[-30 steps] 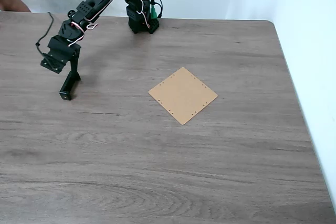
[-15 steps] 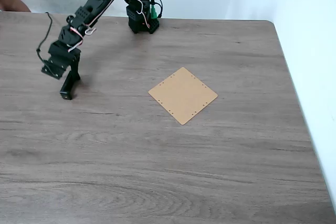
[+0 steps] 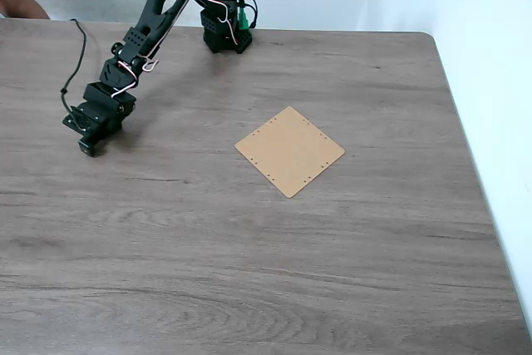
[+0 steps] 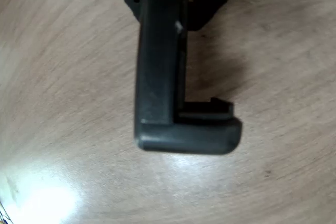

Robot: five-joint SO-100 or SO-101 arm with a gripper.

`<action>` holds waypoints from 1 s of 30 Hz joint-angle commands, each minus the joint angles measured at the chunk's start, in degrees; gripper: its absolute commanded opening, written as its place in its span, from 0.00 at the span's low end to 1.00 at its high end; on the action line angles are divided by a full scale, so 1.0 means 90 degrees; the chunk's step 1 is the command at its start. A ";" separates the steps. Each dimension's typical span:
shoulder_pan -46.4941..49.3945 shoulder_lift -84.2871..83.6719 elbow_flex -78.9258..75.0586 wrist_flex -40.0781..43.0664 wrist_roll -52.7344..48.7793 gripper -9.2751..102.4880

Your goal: Grasp a black block and then place it on the board.

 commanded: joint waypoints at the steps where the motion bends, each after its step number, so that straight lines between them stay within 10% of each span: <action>1: 0.0000 0.0723 0.0078 0.0498 0.0313 0.09; 9: -0.1240 0.3301 0.0791 0.2715 0.3135 0.09; 30: -0.6064 0.4131 0.0771 0.3857 0.7822 0.08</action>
